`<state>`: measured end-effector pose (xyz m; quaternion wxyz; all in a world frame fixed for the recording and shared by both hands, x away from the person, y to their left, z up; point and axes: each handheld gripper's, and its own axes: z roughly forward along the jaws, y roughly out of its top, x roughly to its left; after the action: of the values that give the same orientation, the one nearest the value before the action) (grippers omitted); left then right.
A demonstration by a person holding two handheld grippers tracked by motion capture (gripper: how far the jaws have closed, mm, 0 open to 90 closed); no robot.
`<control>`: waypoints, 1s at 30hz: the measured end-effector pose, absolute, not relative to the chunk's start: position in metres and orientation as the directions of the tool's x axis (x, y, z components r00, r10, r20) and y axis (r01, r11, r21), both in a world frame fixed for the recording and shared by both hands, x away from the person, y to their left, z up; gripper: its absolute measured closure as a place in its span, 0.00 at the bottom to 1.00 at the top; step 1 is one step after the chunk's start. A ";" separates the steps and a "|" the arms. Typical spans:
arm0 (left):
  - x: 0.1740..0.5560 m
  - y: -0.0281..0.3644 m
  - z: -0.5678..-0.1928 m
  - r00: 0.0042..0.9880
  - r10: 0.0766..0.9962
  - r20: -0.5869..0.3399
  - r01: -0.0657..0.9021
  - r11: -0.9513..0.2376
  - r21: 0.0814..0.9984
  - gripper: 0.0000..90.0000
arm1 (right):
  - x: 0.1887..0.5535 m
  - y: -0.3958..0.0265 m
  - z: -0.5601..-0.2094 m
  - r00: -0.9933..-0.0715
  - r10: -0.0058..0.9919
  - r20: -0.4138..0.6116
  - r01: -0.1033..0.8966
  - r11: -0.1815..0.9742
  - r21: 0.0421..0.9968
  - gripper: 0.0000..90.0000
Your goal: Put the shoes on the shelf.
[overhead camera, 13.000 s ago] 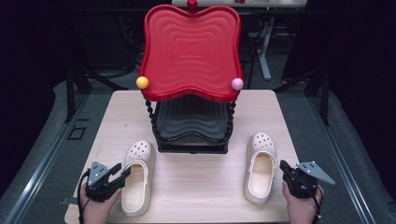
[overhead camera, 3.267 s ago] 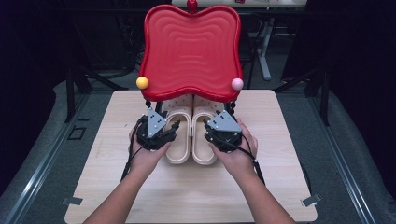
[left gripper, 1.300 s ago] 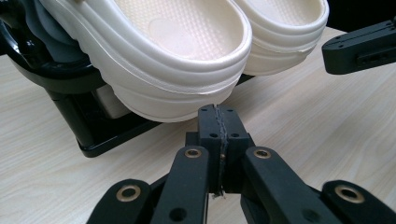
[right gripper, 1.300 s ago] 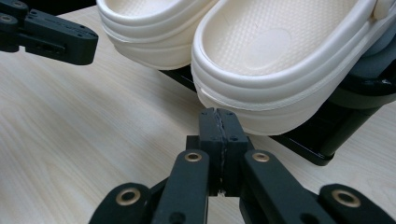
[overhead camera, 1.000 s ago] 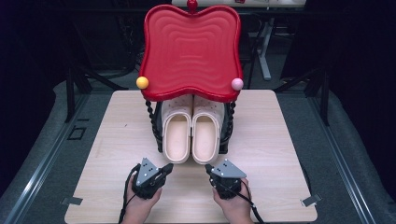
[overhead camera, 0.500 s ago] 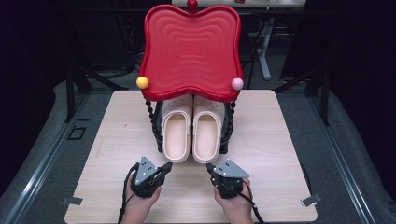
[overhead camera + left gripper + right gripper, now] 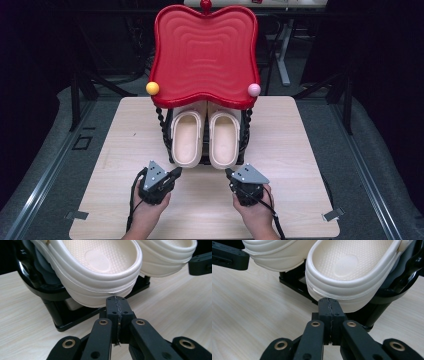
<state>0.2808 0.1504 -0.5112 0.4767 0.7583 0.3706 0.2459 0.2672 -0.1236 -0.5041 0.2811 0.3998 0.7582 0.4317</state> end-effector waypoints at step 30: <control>0.338 0.131 -0.496 0.565 0.825 0.026 0.342 -0.263 0.902 1.00 | 0.324 -0.112 -0.482 -0.506 0.855 -0.114 0.368 0.334 0.868 1.00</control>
<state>0.3377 0.1305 -0.4959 0.4670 0.7512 0.3881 0.2587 0.3242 -0.1123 -0.4822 0.2932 0.4010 0.7622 0.4150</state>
